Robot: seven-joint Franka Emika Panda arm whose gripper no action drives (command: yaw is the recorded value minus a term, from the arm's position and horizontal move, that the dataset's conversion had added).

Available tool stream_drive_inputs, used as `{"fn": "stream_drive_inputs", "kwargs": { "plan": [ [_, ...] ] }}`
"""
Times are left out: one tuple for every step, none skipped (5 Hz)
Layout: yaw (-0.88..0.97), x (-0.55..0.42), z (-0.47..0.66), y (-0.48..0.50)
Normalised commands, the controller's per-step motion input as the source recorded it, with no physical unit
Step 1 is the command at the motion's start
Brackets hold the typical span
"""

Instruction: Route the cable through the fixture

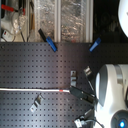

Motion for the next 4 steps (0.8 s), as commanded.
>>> {"fn": "stream_drive_inputs", "kwargs": {
  "plan": [
    [0.00,-0.001,0.05,0.000],
    [0.04,-0.005,0.73,-0.009],
    [0.00,-0.003,0.00,-0.014],
    [0.00,-0.019,0.12,-0.035]
  ]
}}
